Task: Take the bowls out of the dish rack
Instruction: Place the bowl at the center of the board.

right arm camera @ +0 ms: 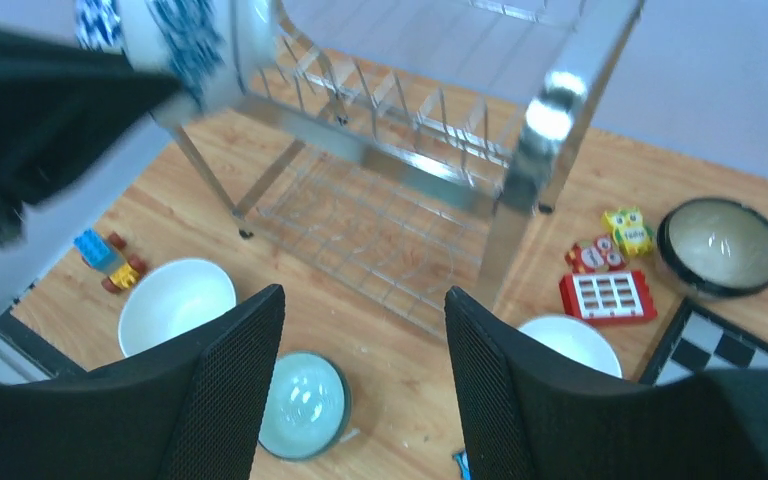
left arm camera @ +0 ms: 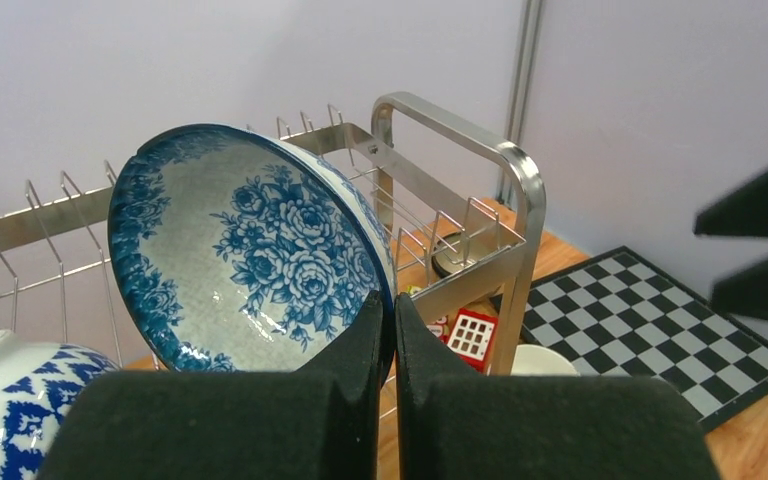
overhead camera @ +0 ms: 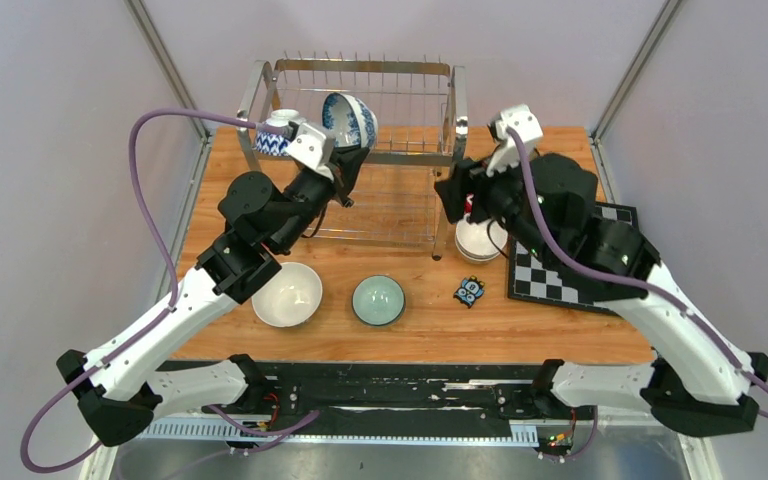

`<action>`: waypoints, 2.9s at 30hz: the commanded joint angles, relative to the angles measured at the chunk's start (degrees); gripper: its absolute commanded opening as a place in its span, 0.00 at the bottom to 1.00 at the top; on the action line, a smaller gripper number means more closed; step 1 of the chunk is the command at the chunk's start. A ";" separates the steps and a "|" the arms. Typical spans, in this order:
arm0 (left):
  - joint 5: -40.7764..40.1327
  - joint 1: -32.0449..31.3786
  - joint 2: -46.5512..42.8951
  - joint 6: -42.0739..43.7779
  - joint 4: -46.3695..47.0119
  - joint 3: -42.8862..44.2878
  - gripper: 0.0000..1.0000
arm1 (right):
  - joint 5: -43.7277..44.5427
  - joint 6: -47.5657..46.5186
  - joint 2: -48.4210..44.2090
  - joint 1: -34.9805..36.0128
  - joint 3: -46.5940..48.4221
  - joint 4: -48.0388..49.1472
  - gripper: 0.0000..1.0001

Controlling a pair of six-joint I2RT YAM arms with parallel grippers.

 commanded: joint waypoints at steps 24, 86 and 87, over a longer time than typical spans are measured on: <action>-4.53 -6.68 -1.02 22.04 -0.99 -1.46 0.00 | -3.87 -7.90 28.17 0.56 44.27 -13.90 0.77; -19.86 -52.79 3.29 36.76 -17.52 -18.48 0.00 | -18.94 8.24 -7.03 0.76 -11.24 -22.26 0.68; -19.57 -52.85 3.63 36.54 -17.38 -18.58 0.00 | -19.20 8.19 -6.60 0.91 -11.24 -22.18 0.68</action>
